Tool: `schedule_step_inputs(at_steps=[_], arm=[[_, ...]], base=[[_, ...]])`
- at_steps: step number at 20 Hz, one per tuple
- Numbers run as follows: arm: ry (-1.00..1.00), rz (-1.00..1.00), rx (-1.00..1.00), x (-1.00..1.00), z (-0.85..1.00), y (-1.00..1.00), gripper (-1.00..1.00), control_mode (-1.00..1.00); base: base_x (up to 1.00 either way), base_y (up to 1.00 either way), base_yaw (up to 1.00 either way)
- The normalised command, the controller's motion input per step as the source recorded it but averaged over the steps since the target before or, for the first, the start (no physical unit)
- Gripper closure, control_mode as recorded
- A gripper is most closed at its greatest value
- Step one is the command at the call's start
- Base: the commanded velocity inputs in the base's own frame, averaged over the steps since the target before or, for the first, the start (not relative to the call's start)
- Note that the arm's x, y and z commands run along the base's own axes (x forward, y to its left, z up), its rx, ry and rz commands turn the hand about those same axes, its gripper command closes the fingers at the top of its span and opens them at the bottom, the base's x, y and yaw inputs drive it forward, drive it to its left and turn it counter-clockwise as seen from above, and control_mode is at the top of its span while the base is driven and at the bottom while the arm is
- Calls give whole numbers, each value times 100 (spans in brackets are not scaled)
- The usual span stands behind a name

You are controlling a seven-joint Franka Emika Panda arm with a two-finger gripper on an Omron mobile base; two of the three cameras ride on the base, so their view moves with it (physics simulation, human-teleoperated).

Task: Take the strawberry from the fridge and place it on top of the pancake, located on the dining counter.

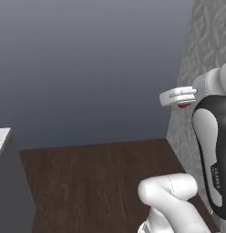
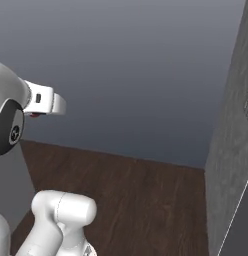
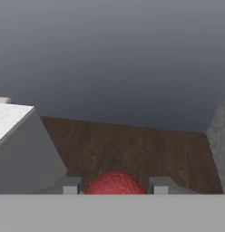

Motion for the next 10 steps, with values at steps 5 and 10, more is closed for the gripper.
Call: schedule_step_inputs(at_steps=[5, 10], arm=[[0, 0, 0, 0, 0, 0, 100, 100], [0, 0, 0, 0, 0, 0, 100, 100]], base=[[100, -25, 30], [100, 0, 25]])
